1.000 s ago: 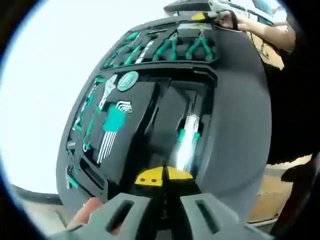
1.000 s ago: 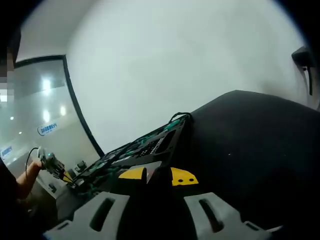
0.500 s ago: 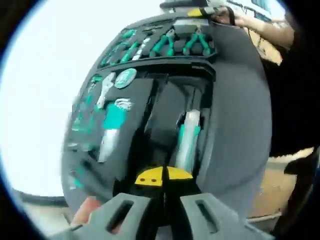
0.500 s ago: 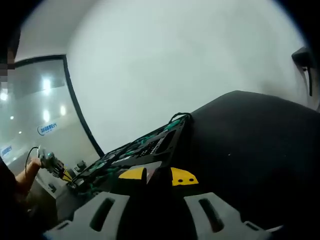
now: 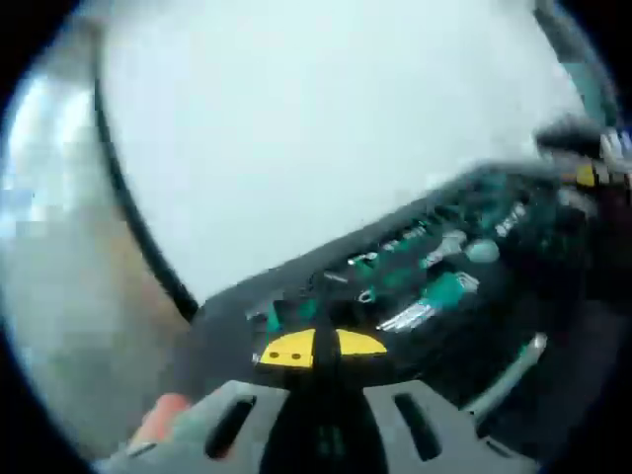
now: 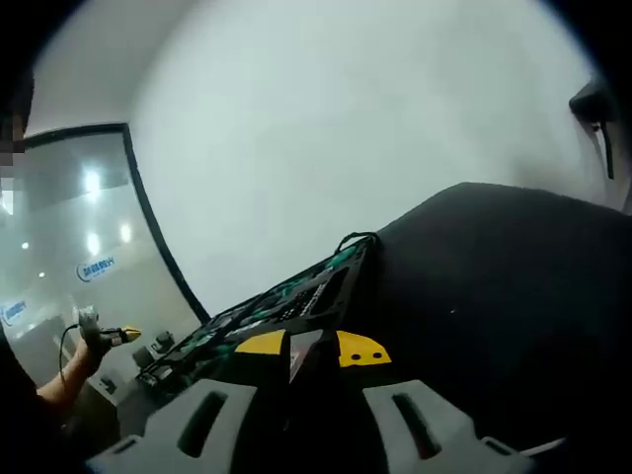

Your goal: Pick up the tools and put them into their designated positions in the toolbox.

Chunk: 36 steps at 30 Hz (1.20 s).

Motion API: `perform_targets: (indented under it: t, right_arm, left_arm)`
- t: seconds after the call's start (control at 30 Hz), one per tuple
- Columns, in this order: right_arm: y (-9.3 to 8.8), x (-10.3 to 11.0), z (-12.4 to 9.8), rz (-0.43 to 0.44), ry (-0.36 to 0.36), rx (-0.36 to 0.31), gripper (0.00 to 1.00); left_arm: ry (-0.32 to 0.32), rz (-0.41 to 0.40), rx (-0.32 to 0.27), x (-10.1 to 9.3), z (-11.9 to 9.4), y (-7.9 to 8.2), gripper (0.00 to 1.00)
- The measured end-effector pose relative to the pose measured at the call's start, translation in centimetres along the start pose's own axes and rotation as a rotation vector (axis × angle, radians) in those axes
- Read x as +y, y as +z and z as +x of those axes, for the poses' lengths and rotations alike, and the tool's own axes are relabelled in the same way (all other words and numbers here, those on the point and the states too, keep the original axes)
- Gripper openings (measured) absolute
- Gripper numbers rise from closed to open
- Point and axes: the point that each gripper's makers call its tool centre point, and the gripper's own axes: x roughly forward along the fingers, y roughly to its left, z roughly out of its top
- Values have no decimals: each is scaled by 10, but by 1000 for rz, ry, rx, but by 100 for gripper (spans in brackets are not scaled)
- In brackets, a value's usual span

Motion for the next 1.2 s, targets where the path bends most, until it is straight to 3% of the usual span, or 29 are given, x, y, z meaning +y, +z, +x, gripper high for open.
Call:
perform_targets:
  t: [0.13,0.2,0.4,0.5,0.6,0.67,0.77,0.83,1.1,1.2]
  right_arm:
    - [-1,-1,0,4,-4,5,15]
    - [-1,-1,1,-3,-5,6,15]
    - [0,-2,0,-7,-5,0,15]
    - [-1,-3,0,-6,-5,4,15]
    - [-2,-2,0,-12,-2,9,15]
    - [-2,-2,0,-2,1,9,15]
    - [-1,-2,0,-1,1,8,15]
    - [-1,-2,0,-1,1,4,15]
    - [0,-2,0,11,2,1,15]
    - [0,-2,0,12,4,0,15]
  left_arm:
    - [47,-50,16,23,3,-8,11]
    - [67,-123,55,31,10,-16,11]
    - [123,-304,106,28,47,-49,28]
    - [179,-300,178,35,66,-75,28]
    - [182,-297,203,35,79,-83,30]
    - [173,-279,254,30,81,-91,36]
    - [177,-276,267,30,90,-95,36]
    - [167,-234,326,28,95,-106,36]
    - [133,-314,287,22,112,-109,21]
    - [149,-282,291,25,112,-110,16]
